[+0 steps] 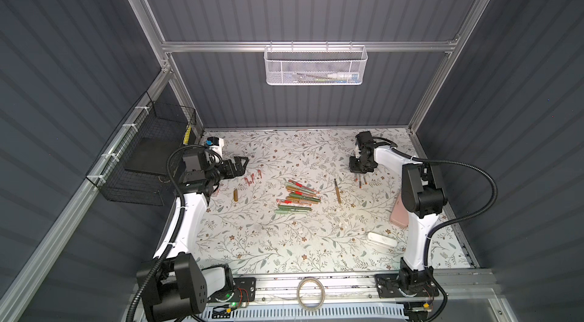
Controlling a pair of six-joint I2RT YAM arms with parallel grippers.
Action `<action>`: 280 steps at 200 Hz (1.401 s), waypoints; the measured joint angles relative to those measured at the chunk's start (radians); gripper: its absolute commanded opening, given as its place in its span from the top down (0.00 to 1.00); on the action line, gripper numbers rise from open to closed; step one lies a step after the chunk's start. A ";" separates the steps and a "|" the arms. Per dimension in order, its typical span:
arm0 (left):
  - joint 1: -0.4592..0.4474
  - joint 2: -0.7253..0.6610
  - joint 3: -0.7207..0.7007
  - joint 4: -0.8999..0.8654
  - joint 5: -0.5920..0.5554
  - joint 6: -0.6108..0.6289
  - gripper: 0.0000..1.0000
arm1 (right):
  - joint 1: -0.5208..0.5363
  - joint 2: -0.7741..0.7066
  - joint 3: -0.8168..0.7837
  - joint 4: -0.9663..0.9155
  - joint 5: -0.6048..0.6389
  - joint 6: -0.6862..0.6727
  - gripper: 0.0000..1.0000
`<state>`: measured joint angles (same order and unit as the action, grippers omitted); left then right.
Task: Remove pen caps from pens
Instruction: Place the pen at the top-center of the table, then pick up the pen from the center of the table.
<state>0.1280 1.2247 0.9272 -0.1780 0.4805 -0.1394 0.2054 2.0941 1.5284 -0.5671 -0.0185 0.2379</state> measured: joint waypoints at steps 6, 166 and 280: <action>0.003 0.000 0.000 0.000 0.000 -0.001 0.00 | 0.000 0.000 0.000 -0.004 0.000 0.000 0.76; 0.051 -0.008 -0.005 0.008 0.005 -0.014 0.00 | 0.229 -0.120 0.132 -0.043 -0.040 -0.118 0.65; 0.062 -0.016 -0.008 0.019 0.012 -0.016 0.00 | 0.326 0.094 0.381 -0.164 -0.105 -0.154 0.66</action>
<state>0.1898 1.2083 0.9195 -0.1593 0.4923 -0.1558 0.5312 2.1883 1.9091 -0.7311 -0.1234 0.0841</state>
